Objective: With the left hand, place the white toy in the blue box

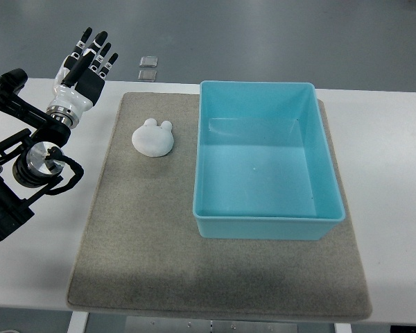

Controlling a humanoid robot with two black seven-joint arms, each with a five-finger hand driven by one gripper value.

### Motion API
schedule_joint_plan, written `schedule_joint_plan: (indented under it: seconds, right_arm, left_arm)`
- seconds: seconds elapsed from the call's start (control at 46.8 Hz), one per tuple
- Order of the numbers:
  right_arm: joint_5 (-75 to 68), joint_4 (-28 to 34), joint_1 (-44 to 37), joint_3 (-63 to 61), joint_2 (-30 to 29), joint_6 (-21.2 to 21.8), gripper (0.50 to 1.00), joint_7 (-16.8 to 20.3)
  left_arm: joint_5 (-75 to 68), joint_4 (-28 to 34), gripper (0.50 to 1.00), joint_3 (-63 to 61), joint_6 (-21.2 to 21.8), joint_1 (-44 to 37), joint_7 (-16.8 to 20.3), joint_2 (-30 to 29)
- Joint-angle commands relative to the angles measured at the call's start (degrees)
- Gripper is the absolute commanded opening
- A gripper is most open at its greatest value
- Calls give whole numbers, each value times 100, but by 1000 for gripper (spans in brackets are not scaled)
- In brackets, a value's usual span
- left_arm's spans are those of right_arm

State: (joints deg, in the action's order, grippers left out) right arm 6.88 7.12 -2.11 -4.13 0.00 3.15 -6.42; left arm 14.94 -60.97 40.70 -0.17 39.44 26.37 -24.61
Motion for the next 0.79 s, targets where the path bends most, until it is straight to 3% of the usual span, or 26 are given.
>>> schedule_joint_plan:
  seconds: [0.0,0.492,0.77]
  right_arm:
    - [-3,0,9,0,0,2,936,0]
    - [6,0,0,0,0,2,936,0]
    - [6,0,0,0,0,-7,936,0]
  left_arm:
    - [-9,50,999,-1,-45,11,0,-9]
    - [-431,287,999,-27,-159,82,0,-18]
    - [-492,419,999,-27,-686,82,0,-18]
